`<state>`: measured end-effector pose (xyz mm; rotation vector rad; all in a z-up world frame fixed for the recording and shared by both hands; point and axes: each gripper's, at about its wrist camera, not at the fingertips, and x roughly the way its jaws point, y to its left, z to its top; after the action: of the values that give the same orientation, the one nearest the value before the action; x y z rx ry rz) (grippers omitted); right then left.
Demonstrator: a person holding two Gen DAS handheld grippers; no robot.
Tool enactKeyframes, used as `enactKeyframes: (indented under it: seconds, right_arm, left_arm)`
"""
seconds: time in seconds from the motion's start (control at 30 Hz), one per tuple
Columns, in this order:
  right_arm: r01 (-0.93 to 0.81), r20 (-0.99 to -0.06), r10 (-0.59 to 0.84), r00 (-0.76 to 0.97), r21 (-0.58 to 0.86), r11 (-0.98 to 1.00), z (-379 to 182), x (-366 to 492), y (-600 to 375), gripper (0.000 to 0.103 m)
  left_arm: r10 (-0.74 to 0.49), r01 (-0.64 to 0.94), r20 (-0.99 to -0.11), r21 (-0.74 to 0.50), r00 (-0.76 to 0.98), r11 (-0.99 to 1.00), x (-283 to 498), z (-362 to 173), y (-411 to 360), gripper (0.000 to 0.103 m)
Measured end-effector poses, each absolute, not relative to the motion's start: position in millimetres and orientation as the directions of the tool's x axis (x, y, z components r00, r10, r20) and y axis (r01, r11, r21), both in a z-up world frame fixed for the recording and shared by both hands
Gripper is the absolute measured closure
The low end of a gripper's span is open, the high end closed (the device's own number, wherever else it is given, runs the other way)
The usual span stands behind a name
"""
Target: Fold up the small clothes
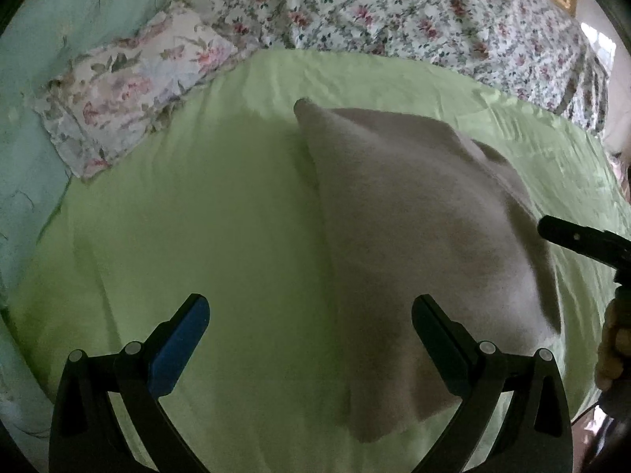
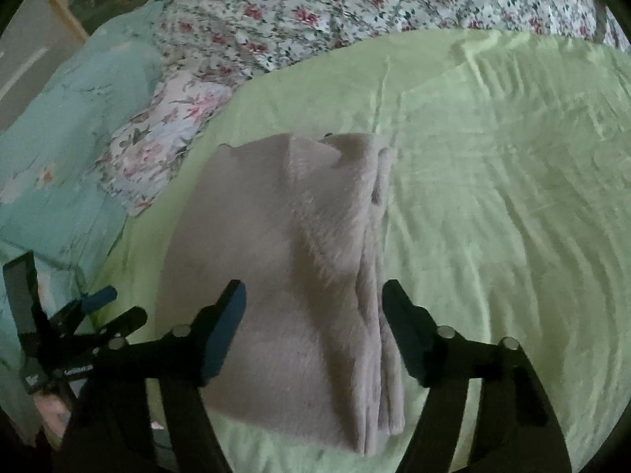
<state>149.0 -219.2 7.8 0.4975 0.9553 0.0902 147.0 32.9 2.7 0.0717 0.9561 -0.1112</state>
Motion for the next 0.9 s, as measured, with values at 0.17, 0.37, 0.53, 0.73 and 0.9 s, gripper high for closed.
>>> enactKeyframes:
  seconds: [0.17,0.37,0.53,0.73,0.9]
  right_arm:
    - [0.145,-0.794,0.258,0.55,0.395,0.907,-9,167,-216,0.089]
    - [0.093,-0.81,0.166,0.563,0.261,0.961,11,168,-215,0.09]
    - [0.131,-0.849,0.134,0.512,0.232,0.964,-20,173,-219,0.088]
    - [0.151,-0.832,0.1,0.545,0.215,0.965,4,155,-217,0.074]
    - [0.142,-0.819,0.109,0.563,0.226,0.964,19,128,-207,0.073]
  left_arm:
    - [-0.077,0.132,-0.843,-0.007,0.532,0.991,151,-15,29,0.0]
    - [-0.087,0.173,-0.851,0.004,0.517,0.985,151,-23,11,0.0]
    - [-0.093,0.194,-0.866,0.005,0.491,0.981,148,-33,4,0.0]
    - [-0.087,0.201,-0.866,0.016,0.493,0.979,134,-30,7,0.001]
    - [-0.063,0.187,-0.86,0.038,0.506,0.982,117,-23,12,0.001]
